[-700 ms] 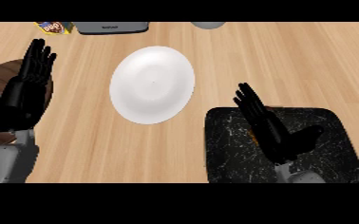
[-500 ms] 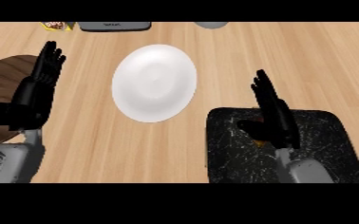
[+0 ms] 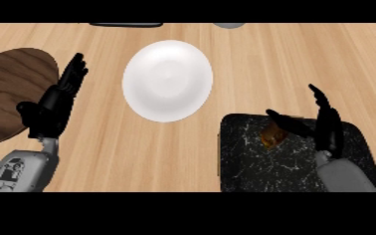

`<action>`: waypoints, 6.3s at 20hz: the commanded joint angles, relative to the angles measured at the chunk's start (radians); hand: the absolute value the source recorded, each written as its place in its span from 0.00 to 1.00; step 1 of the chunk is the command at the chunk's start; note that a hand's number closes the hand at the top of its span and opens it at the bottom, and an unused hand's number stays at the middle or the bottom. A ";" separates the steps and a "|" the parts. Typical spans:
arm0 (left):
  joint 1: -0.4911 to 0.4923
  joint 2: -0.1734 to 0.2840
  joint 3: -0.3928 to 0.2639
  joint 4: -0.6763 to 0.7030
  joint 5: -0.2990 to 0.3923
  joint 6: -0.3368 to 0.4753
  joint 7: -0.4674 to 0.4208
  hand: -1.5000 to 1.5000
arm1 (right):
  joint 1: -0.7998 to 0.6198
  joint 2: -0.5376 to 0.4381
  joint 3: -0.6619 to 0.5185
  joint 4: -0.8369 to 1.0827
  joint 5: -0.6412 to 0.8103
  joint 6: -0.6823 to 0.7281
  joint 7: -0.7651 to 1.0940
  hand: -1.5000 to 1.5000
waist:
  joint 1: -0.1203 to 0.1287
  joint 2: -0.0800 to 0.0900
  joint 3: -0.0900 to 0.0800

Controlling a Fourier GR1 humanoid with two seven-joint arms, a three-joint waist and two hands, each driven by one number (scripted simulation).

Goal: Pick the sweet potato from the tray and place it in the plate

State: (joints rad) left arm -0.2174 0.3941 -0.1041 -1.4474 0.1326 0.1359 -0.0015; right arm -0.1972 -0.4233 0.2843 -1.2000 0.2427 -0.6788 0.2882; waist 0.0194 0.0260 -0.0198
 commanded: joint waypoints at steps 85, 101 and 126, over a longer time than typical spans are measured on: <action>-0.053 -0.102 -0.013 0.043 -0.090 0.003 0.087 0.50 | -0.395 0.185 -0.194 -0.071 0.731 0.773 -0.225 1.00 | 0.008 -0.009 0.028; -0.091 -0.140 -0.011 0.047 -0.119 0.004 0.128 0.50 | -0.708 0.280 -0.284 0.361 0.484 0.799 -0.709 1.00 | 0.007 -0.017 0.020; -0.118 -0.159 -0.005 0.059 -0.134 -0.063 0.105 0.50 | -0.856 0.423 0.135 0.812 0.194 0.548 -0.499 0.00 | 0.100 0.001 0.020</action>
State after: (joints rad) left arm -0.3407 0.2327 -0.1160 -1.3804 -0.0068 0.0801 0.0970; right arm -1.0796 -0.0008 0.3895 -0.4181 0.5115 -0.1192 -0.1933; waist 0.1072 0.0252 0.0000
